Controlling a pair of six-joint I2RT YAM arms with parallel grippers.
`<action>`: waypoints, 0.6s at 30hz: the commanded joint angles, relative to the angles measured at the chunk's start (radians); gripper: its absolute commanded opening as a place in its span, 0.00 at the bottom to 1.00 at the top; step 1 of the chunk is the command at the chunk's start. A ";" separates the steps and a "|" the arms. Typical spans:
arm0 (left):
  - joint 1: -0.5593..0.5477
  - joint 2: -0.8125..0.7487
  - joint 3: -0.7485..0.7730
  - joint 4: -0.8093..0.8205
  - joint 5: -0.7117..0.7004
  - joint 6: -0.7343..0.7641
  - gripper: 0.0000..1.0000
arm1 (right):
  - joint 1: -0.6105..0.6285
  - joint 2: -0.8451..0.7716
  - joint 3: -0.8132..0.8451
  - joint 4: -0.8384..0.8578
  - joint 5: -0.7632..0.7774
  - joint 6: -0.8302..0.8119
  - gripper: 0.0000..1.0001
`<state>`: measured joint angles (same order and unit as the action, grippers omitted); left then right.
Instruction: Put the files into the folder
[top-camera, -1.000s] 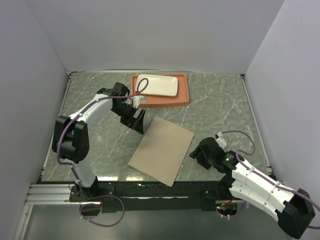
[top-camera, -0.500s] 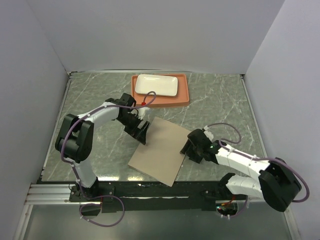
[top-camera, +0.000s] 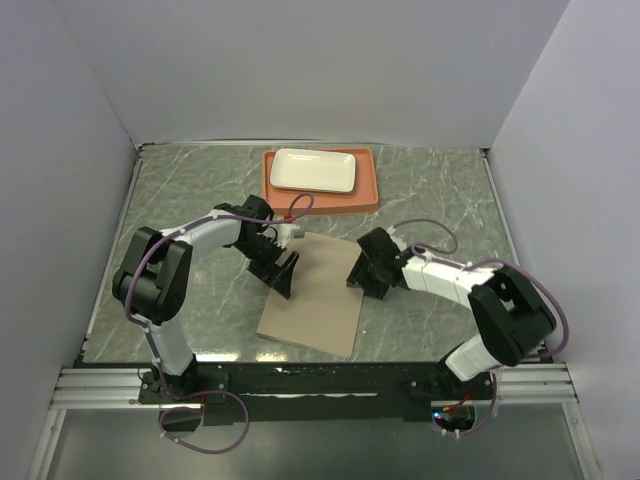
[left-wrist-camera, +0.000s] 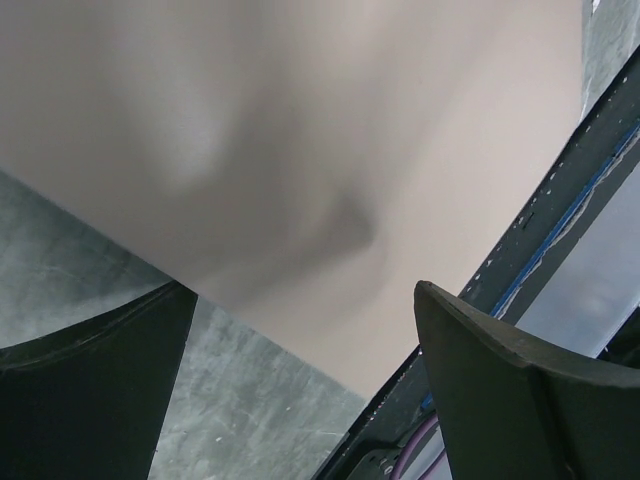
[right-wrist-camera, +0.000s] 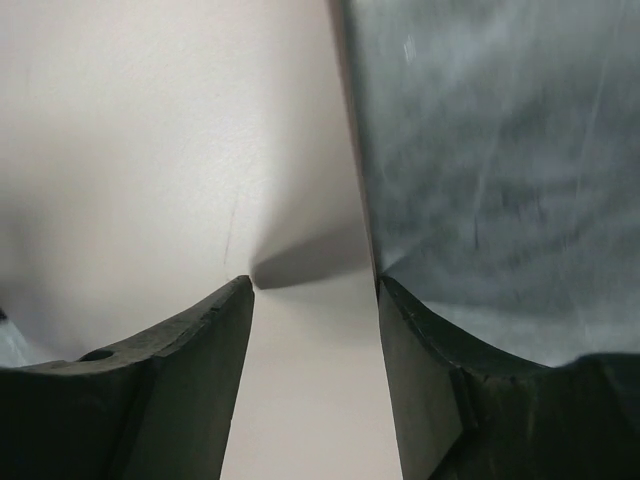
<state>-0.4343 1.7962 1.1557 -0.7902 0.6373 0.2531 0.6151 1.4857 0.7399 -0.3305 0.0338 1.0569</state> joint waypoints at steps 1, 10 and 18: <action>-0.014 -0.023 0.019 0.020 0.091 -0.011 0.96 | -0.025 0.110 0.119 -0.036 0.012 -0.086 0.60; -0.024 -0.043 0.033 -0.015 0.122 -0.020 0.96 | -0.037 0.226 0.259 -0.068 -0.021 -0.169 0.58; -0.024 -0.103 0.053 -0.006 0.044 -0.067 0.96 | -0.035 0.173 0.245 -0.067 0.017 -0.250 0.65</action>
<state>-0.4397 1.7676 1.1561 -0.8433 0.6506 0.2131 0.5732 1.6833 0.9726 -0.4313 0.0391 0.8627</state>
